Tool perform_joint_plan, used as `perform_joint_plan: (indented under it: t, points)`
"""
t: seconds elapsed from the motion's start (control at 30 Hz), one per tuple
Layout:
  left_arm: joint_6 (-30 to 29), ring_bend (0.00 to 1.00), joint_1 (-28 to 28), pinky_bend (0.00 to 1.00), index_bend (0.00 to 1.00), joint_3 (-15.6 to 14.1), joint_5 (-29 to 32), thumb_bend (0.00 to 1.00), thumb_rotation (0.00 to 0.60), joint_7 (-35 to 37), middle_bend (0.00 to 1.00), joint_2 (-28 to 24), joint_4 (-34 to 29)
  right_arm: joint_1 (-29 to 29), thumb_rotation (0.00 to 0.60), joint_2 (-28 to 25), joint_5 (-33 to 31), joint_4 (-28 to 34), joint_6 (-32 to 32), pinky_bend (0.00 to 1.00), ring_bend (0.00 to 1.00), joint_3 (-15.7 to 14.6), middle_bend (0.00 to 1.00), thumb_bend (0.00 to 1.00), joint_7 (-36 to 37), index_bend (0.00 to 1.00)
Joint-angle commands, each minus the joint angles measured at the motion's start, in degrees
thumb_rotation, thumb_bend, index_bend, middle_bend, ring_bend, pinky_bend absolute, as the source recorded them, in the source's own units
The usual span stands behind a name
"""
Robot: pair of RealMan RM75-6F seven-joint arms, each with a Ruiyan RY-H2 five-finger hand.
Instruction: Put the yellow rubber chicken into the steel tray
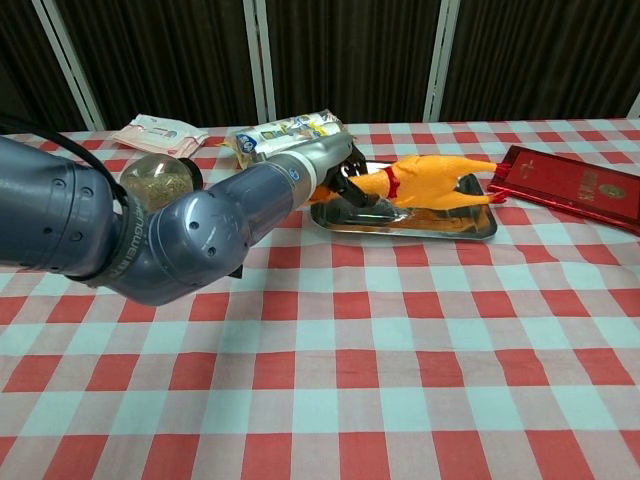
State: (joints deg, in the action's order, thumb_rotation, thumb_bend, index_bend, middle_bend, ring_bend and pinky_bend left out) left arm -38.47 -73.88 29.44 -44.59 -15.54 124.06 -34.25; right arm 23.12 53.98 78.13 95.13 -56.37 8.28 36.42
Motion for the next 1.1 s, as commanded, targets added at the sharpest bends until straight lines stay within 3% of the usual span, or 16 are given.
perform_joint_plan:
  t: [0.03, 0.37, 0.53, 0.73, 0.97, 1.1]
  points:
    - [-0.39, 0.02, 0.63, 0.1, 0.03, 0.53, 1.09, 0.15, 0.6, -1.19, 0.09, -0.77, -1.56, -0.11, 0.6, -0.11, -0.04, 0.3, -0.16, 0.14, 0.0, 0.0, 0.01, 0.08, -0.15, 0.0]
    - [-4.3, 0.0, 3.27, 0.08, 0.0, 0.28, -0.17, 0.12, 0.6, -1.0, 0.05, -3.85, -7.68, -0.04, 0.6, 0.06, 0.13, 0.81, -0.53, 0.14, 0.0, 0.18, 0.01, 0.08, -0.6, 0.0]
    - [-9.06, 0.0, 6.93, 0.08, 0.0, -0.72, -4.51, 0.12, 0.6, 2.1, 0.05, -8.36, -15.7, -0.17, 0.6, -0.12, 0.22, 0.93, -1.1, 0.14, 0.0, 0.41, 0.01, 0.09, -0.5, 0.0]
    - [-17.74, 0.0, 15.27, 0.08, 0.0, -4.63, -9.71, 0.12, 0.6, 1.05, 0.06, -18.16, -30.8, -0.65, 0.6, -0.09, 0.56, 0.42, -2.68, 0.14, 0.0, 0.79, 0.01, 0.09, -0.07, 0.0]
    - [-23.53, 0.0, 27.51, 0.08, 0.05, -9.92, -8.21, 0.13, 0.6, -4.34, 0.07, -36.96, -55.74, -1.62, 0.6, 0.76, 0.53, -1.0, -5.38, 0.14, 0.0, 0.98, 0.01, 0.09, -2.07, 0.0]
    - [-27.6, 0.0, 33.43, 0.08, 0.08, -13.86, -10.72, 0.13, 0.6, -4.65, 0.08, -44.69, -64.08, -2.86, 0.6, 1.45, -0.14, -1.53, -7.55, 0.14, 0.0, 0.78, 0.01, 0.09, -4.78, 0.0]
